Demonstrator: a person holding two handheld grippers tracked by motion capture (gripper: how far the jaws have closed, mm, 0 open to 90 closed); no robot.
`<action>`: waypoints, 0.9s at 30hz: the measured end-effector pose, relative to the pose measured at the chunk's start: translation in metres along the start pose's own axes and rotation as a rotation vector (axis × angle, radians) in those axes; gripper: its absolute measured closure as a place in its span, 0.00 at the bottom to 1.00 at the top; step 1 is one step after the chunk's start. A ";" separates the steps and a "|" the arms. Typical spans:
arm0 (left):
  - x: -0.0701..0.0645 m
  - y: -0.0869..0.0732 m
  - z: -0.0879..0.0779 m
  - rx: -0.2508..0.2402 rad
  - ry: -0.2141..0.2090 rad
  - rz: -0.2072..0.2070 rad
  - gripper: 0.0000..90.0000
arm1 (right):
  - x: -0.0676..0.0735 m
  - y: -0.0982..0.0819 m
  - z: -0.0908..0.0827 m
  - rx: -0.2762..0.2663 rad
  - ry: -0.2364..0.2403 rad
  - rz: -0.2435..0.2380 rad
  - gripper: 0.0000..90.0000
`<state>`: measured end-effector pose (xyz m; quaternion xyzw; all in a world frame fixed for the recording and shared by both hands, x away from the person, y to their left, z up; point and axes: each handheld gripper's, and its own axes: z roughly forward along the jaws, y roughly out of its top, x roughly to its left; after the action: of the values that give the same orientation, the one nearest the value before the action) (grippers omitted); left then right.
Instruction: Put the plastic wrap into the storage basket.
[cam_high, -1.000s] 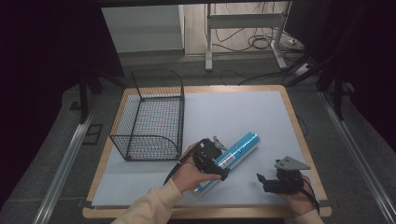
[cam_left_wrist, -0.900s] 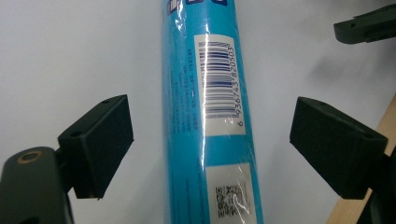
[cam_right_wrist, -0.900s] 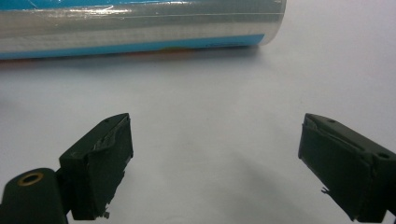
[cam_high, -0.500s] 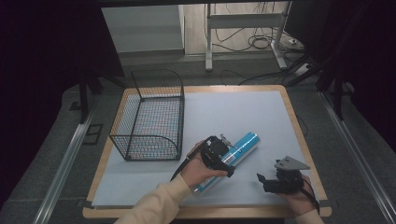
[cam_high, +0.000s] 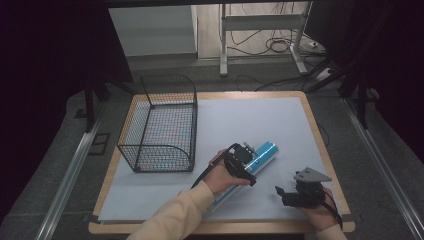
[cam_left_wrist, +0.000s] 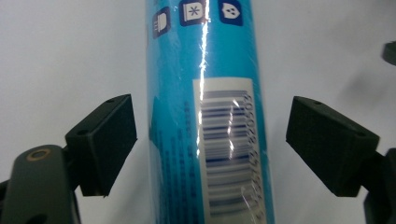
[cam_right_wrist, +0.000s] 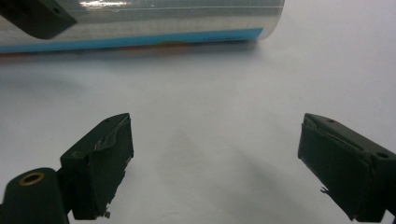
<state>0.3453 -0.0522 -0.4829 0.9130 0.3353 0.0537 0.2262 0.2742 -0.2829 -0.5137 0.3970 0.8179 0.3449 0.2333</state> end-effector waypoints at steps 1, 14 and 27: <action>0.000 0.001 0.002 0.000 -0.005 -0.011 0.19 | 0.000 0.000 0.000 0.000 0.001 0.000 0.12; 0.005 0.004 0.021 0.103 -0.023 -0.022 0.28 | 0.000 0.000 0.001 0.003 0.001 -0.003 0.12; 0.010 0.003 0.022 0.097 -0.065 -0.048 0.35 | -0.002 0.000 0.001 0.002 -0.007 0.002 0.12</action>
<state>0.3599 -0.0561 -0.5013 0.9159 0.3517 0.0020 0.1935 0.2760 -0.2845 -0.5139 0.3990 0.8172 0.3429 0.2355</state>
